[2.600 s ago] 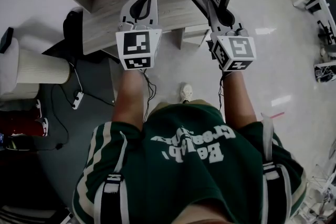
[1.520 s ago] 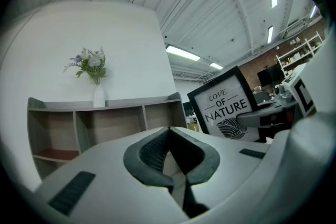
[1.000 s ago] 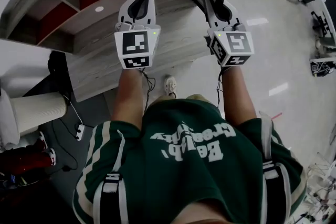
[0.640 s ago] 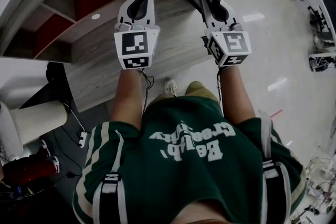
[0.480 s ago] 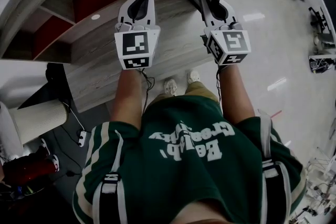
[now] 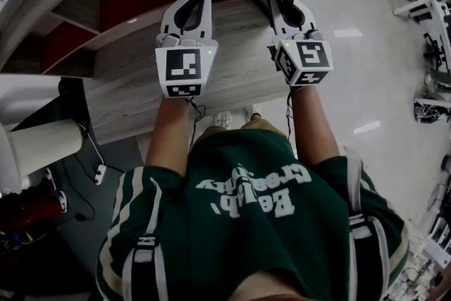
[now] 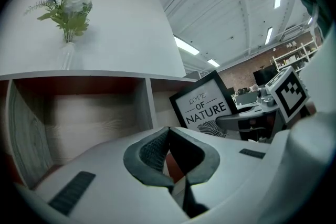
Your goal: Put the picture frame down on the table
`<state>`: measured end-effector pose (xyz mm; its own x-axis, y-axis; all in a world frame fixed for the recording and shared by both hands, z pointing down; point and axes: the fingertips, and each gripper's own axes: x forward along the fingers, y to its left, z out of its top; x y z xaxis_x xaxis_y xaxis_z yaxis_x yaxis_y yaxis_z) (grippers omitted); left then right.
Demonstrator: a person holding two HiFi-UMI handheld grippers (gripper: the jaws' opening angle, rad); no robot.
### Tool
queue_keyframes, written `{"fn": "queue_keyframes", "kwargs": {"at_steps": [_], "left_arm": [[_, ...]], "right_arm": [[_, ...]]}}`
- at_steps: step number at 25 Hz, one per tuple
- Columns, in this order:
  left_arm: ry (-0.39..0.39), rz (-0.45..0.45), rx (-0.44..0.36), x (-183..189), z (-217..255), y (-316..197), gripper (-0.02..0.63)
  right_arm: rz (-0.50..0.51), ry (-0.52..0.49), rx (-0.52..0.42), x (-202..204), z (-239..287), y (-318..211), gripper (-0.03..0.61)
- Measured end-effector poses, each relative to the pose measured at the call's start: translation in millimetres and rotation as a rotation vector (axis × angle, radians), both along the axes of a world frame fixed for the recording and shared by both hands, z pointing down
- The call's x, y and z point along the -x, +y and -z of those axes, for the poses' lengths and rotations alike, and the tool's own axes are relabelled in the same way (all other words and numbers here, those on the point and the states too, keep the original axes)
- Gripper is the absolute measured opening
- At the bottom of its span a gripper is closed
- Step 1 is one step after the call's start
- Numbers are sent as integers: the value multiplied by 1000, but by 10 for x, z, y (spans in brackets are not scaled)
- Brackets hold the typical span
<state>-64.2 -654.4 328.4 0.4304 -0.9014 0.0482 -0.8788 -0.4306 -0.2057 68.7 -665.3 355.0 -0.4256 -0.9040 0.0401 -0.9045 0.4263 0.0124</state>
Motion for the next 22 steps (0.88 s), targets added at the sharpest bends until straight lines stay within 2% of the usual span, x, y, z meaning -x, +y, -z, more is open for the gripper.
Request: {"fn": "queue_keyframes", "kwargs": {"at_steps": [22], "left_arm": [[-6,98,50,4,-292,-581,19]], "right_arm": [[105,-12,62,131,-614,-925,39]]}}
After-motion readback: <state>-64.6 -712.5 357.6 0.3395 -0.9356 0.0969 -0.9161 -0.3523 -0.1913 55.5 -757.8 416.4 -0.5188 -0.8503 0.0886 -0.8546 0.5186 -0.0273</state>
